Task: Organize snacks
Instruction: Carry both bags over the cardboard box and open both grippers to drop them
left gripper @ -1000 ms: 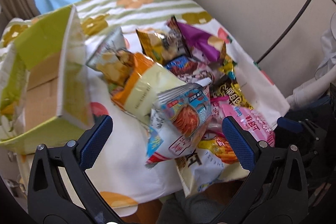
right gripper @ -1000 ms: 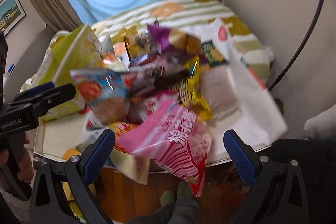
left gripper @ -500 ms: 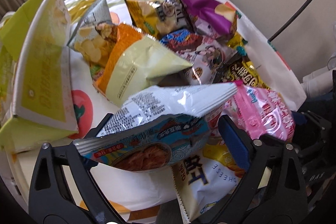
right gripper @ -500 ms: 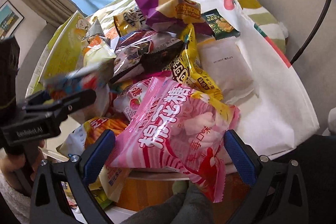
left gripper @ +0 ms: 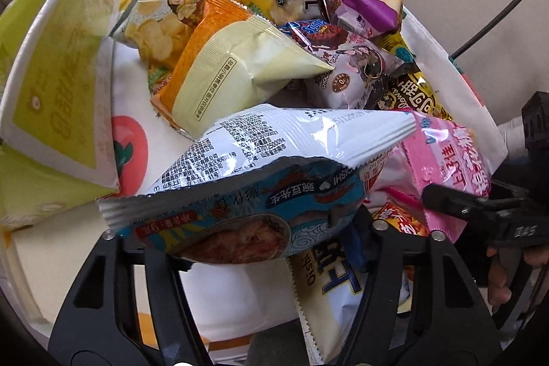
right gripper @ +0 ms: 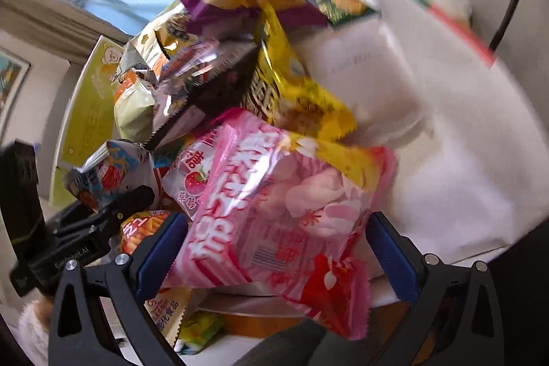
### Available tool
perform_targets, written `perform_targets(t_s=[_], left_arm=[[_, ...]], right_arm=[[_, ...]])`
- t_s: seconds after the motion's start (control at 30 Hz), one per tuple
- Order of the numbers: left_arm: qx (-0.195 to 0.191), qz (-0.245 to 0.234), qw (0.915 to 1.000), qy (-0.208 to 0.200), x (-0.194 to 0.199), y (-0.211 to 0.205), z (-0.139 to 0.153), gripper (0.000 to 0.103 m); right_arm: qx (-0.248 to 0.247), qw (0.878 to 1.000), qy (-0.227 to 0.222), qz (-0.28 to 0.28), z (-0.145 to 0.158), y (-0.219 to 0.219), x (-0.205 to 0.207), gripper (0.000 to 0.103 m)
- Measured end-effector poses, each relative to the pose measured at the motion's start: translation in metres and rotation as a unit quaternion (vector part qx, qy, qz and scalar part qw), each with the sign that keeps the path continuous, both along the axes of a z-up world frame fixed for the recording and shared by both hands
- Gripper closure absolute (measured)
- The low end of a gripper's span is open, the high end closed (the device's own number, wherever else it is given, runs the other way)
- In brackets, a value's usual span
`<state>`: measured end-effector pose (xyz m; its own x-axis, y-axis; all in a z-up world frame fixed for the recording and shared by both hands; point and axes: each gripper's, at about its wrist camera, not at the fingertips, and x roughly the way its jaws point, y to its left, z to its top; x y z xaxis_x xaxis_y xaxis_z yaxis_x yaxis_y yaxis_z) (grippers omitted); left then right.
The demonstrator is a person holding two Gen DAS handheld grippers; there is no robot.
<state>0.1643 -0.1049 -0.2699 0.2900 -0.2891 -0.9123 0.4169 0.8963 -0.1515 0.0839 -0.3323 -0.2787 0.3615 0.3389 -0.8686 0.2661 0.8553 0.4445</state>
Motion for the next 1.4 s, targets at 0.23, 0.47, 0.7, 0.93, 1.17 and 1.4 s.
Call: perform_targets(t_s=[0.23, 0.47, 0.7, 0.93, 1.17, 1.4], left_arm=[[0.002, 0.007, 1.0000, -0.006, -0.002, 0.007, 0.006, 0.053], [0.002, 0.016, 0.9995, -0.026, -0.008, 0.015, 0.027, 0.055], [-0.007, 0.040, 0.9976, -0.055, -0.014, 0.022, 0.066, 0.055], [-0.028, 0.099, 0.9879, -0.116, -0.016, 0.057, 0.132, 0.055], [-0.028, 0.162, 0.9730, -0.161, -0.008, 0.123, 0.178, 0.054], [-0.009, 0.195, 0.9674, -0.161, 0.024, 0.201, 0.182, 0.054]], right_arm=[[-0.004, 1.000, -0.015, 0.002, 0.003, -0.003, -0.009, 0.013], [-0.053, 0.997, -0.049, 0.008, 0.034, 0.000, -0.021, 0.016], [-0.089, 0.993, -0.077, 0.028, 0.068, 0.007, -0.016, 0.016], [-0.125, 0.979, -0.133, 0.086, 0.120, 0.032, 0.006, 0.016], [-0.138, 0.958, -0.186, 0.170, 0.168, 0.089, 0.045, 0.016], [-0.130, 0.943, -0.208, 0.224, 0.179, 0.167, 0.084, 0.016]])
